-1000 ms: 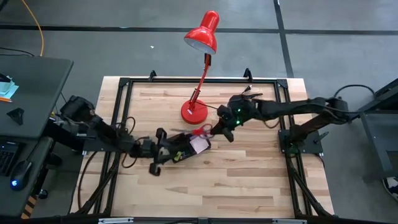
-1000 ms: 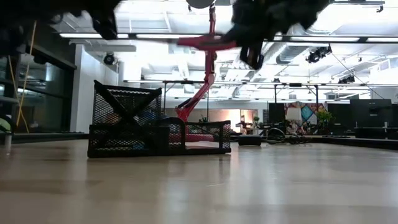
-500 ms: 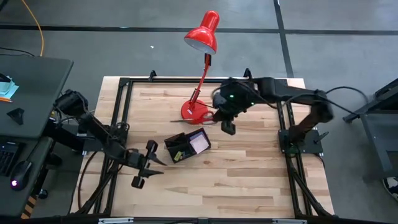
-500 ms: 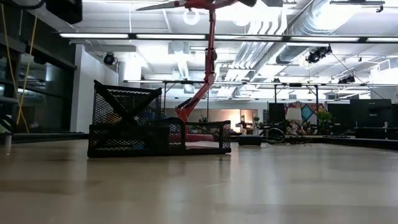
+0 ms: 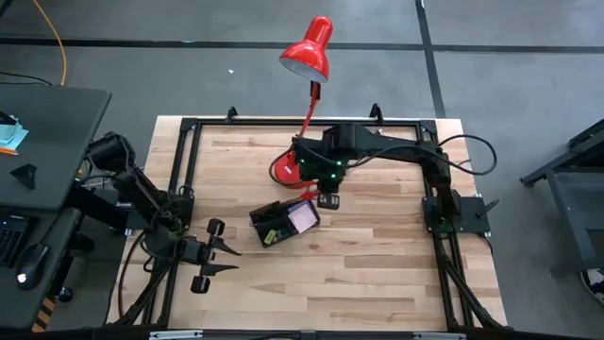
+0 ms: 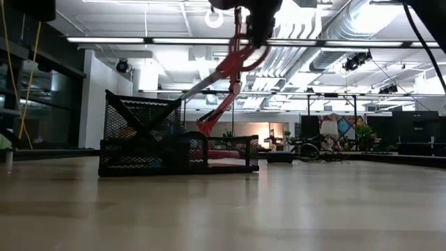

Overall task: Pick and place office supplies into organizer
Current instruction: Put the red scissors into the black desk organizer

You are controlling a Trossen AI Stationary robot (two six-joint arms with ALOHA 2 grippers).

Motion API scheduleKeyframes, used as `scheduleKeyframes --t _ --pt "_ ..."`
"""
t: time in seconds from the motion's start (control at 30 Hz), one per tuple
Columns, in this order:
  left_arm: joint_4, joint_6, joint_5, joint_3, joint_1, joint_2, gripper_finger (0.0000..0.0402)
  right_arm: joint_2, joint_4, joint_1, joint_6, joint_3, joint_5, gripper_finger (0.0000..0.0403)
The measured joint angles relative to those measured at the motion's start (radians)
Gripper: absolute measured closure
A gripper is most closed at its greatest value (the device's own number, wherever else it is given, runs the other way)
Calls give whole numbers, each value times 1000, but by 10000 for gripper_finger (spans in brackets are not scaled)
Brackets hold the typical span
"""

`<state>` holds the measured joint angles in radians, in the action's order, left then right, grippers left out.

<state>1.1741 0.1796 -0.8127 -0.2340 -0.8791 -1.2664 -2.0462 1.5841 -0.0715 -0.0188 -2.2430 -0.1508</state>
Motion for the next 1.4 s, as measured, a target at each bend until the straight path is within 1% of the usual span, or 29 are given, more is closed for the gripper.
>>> scheduleKeyframes --t 0.07,0.17,0.37,0.43,0.53,0.57,0.6,0.8,0.87,0.97,1.1,1.2,1.23,1.3,1.4 --pt "-4 13 -30 0 -28 4 275 -2 -34 2 5 0 -6 397" --pt "-4 27 -62 0 -57 6 275 0 -42 11 8 -41 -21 390" --pt "-15 29 -90 0 -60 6 275 2 -42 37 23 -74 -5 398" --pt "-58 -9 -170 -1 -42 6 275 2 -44 45 24 -71 -4 396" --pt "-204 -196 -365 0 -6 5 275 -4 -53 57 27 -71 36 389" --pt "-239 -258 -409 1 1 5 275 -5 -53 61 27 -70 42 389" --pt "-260 -310 -422 0 6 5 275 -5 -55 63 27 -70 43 389" --pt "-315 -421 -426 0 15 5 275 -5 -88 67 44 -70 38 396" --pt "-377 -536 -425 0 15 5 275 -5 -89 67 44 -70 38 392" --pt "-507 -768 -386 0 15 5 275 -5 -94 68 43 -70 38 389" --pt "-771 -1130 -363 0 43 5 275 -5 -96 77 43 -70 43 395" --pt "-968 -1372 -275 0 105 5 275 -5 -124 86 43 -69 46 394" --pt "-1013 -1421 -245 0 130 5 275 -5 -140 89 43 -69 46 392" --pt "-1080 -1472 -206 0 179 5 275 -5 -158 96 45 -69 46 388" --pt "-1107 -1495 -193 0 241 5 275 -5 -156 102 45 -69 46 388"
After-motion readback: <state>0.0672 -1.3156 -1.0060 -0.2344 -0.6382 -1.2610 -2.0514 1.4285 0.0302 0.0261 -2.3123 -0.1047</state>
